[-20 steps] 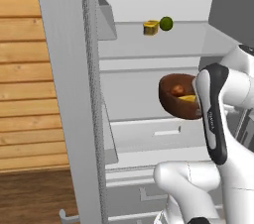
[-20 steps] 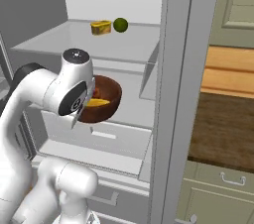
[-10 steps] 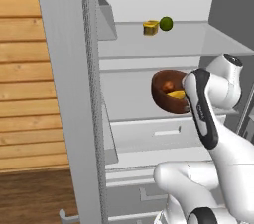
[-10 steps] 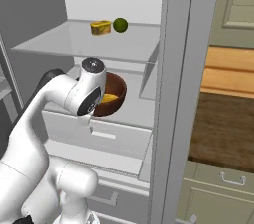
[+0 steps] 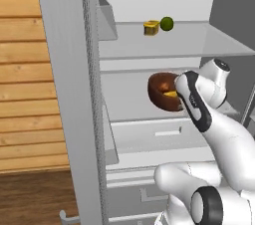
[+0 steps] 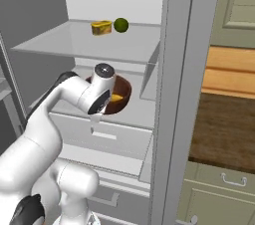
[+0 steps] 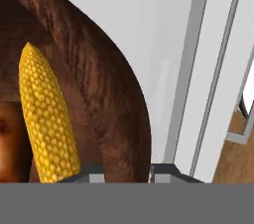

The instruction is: Pick the chicken drumstick and corn from their plates and place them in the bowl. Then put the bowl in the fridge.

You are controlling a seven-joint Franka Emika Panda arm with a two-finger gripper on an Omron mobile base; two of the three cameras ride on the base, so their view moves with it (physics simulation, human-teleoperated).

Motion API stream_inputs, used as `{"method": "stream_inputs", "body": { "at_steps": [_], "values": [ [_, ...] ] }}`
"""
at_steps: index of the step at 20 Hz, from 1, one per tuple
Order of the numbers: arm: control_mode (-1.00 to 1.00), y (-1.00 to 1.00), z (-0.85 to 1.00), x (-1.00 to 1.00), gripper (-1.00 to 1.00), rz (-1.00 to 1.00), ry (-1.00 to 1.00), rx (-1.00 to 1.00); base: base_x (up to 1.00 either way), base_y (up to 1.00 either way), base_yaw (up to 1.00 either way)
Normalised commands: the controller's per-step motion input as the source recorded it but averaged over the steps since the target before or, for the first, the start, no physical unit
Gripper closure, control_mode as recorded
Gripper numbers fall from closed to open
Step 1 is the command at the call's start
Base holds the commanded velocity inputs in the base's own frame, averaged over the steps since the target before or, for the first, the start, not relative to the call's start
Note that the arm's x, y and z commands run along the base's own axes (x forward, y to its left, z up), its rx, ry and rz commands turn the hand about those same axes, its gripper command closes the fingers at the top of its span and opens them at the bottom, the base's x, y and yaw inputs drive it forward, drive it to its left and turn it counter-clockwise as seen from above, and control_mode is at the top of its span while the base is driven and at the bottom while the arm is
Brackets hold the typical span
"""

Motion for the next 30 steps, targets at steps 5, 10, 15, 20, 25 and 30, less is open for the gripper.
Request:
{"method": "stream_inputs", "body": {
  "at_steps": [5,10,15,20,25,30],
  "values": [
    [-1.00,-0.05,-0.27,0.61,-1.00,0.03,-0.11,0.00,0.00,0.00,0.00],
    [-1.00,0.00,-0.08,-0.03,-1.00,0.01,-0.24,0.00,0.00,0.00,0.00],
    [-1.00,0.07,0.10,-0.30,-1.00,0.00,-0.24,0.00,0.00,0.00,0.00],
    [-1.00,0.09,0.60,-0.66,-1.00,0.00,-0.20,-0.01,0.00,0.00,0.00],
    [-1.00,0.00,0.91,-1.00,-1.00,0.02,0.00,0.00,0.00,0.00,0.00],
    [-1.00,0.12,0.37,-1.00,-1.00,0.12,-0.04,-0.06,0.00,0.00,0.00]
  ]
}}
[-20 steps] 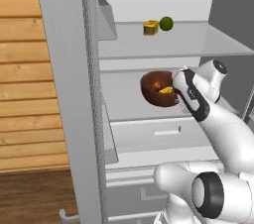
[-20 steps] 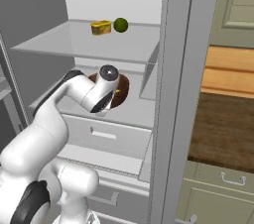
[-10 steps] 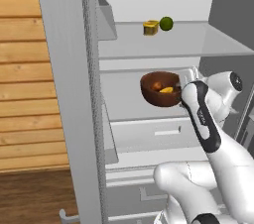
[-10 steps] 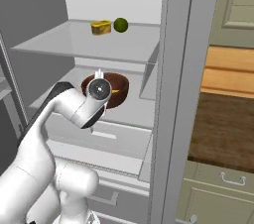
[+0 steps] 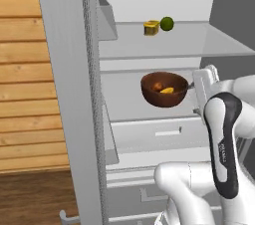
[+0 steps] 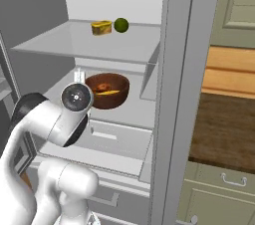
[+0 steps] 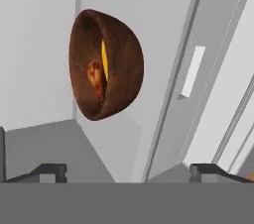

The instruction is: Pick the chicken drumstick and corn from their plates and place them in the bowl. Then put the bowl in the fridge.

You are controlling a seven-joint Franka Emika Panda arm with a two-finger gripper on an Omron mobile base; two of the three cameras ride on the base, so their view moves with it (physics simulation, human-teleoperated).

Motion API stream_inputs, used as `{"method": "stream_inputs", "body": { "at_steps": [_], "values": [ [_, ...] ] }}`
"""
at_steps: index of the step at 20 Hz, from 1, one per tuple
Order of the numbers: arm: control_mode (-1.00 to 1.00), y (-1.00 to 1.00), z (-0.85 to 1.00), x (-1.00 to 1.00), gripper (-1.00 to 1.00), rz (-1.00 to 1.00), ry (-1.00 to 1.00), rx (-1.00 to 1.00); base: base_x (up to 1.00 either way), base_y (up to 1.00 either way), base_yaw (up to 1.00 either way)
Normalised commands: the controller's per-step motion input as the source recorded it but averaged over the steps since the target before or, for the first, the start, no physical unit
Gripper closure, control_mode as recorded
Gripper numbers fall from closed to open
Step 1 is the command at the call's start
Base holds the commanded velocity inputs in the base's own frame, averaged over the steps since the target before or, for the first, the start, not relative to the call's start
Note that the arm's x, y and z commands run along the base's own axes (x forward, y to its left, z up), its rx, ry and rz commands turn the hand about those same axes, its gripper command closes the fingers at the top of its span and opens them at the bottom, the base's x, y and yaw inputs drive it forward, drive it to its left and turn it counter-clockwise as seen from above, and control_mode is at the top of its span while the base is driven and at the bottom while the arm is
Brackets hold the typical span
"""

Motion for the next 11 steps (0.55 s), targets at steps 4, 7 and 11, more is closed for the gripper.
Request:
{"method": "stream_inputs", "body": {
  "at_steps": [4,7,11],
  "values": [
    [-1.00,0.10,0.13,-1.00,-1.00,0.11,-0.09,-0.13,0.00,0.00,0.00],
    [-1.00,0.00,0.25,-0.87,-1.00,0.04,-0.03,-0.07,0.00,0.00,0.00],
    [-1.00,0.00,0.78,-0.49,-1.00,0.00,-0.13,-0.01,0.00,0.00,0.00]
  ]
}}
